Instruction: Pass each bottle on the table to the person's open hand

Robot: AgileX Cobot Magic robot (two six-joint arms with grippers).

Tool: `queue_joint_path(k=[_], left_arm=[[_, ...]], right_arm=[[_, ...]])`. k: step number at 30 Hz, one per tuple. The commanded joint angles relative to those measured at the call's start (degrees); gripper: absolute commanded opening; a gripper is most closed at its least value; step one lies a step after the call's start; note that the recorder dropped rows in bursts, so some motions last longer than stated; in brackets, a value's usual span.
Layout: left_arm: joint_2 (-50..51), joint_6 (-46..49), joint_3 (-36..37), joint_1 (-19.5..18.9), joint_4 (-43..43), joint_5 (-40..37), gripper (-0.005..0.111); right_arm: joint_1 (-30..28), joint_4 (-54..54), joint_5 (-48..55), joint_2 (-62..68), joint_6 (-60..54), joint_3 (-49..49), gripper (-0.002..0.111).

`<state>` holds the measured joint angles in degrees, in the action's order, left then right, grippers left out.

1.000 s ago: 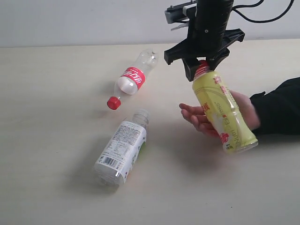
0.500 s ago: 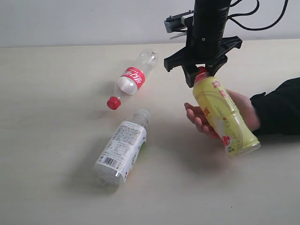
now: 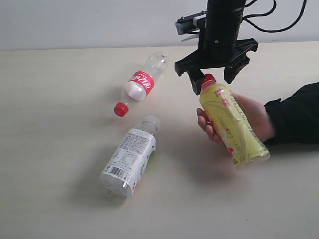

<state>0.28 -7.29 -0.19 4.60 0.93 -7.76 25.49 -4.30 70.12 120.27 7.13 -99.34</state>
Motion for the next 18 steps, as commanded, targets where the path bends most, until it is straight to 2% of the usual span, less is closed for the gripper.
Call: queue_joint_path(k=[1, 9, 12, 15, 18], left_arm=[[0.1, 0.1, 0.2, 0.0, -0.3, 0.4, 0.0], [0.1, 0.1, 0.2, 0.0, -0.3, 0.4, 0.0], [0.1, 0.1, 0.2, 0.0, -0.3, 0.4, 0.0], [0.1, 0.1, 0.2, 0.0, -0.3, 0.4, 0.0], [0.1, 0.1, 0.2, 0.0, -0.3, 0.4, 0.0]], right_arm=[[-0.2, -0.8, -0.2, -0.1, 0.3, -0.6, 0.073], [-0.2, -0.9, -0.2, -3.3, -3.6, -0.6, 0.073], [-0.2, -1.0, -0.2, -6.6, -4.3, -0.6, 0.07], [-0.2, -1.0, -0.2, -10.4, -4.3, -0.6, 0.059], [-0.2, 0.5, -0.2, -15.3, -4.8, 0.0, 0.037]])
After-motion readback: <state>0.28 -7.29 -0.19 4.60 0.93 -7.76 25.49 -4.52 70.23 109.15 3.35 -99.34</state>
